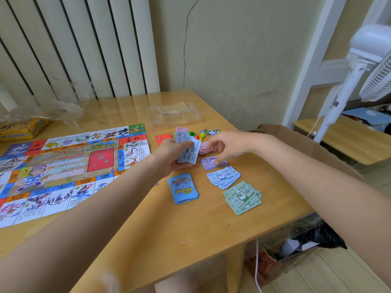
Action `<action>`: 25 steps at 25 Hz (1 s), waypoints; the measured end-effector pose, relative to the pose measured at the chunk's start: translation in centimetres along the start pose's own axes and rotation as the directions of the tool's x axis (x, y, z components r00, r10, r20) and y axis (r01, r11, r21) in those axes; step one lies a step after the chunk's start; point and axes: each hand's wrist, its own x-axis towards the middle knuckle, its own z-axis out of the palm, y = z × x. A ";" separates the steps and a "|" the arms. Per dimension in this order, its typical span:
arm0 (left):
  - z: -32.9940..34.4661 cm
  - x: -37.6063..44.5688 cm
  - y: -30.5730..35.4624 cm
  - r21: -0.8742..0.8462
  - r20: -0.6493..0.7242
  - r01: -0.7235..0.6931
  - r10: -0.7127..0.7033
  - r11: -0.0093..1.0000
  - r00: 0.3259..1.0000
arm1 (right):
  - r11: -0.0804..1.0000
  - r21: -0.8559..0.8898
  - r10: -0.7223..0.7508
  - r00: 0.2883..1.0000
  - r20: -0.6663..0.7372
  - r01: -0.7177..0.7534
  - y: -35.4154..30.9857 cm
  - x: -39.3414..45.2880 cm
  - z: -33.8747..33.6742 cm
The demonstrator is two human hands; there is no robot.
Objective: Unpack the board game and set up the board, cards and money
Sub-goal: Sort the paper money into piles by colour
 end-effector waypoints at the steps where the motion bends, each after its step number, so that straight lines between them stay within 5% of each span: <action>1: -0.3 0.1 0.0 -0.012 0.014 -0.016 0.017 1.000 1.000 | 0.990 0.141 0.000 0.996 -0.092 0.014 -0.4 -0.1 -0.3; 3: -0.6 0.0 -0.1 0.019 0.058 -0.026 0.025 0.999 0.998 | 0.880 0.470 0.047 0.975 -0.216 0.061 -1.3 -0.1 -0.6; 5: -0.6 -0.2 -0.1 0.091 0.122 -0.052 0.040 0.995 0.992 | 0.804 0.592 0.078 0.979 -0.188 0.049 -1.9 0.0 -0.6; 11: -1.3 -0.6 1.0 -0.193 0.269 -0.021 0.073 0.981 0.960 | 0.759 0.651 0.197 0.944 -0.265 0.025 -1.9 0.1 -0.4; 18: 0.0 -0.6 0.9 -0.096 0.097 0.012 -0.003 0.995 0.995 | 0.630 0.776 0.233 0.950 -0.208 0.016 -2.6 -0.5 -0.2; 22: 0.2 -0.6 1.0 -0.182 0.167 0.074 -0.044 0.981 0.985 | 0.677 0.735 0.266 0.941 -0.208 -0.029 -2.2 -0.8 0.0; 25: 0.2 -0.3 0.7 -0.076 0.155 -0.011 0.023 0.997 0.988 | 0.638 0.770 0.245 0.949 -0.198 -0.004 -2.2 -1.1 0.0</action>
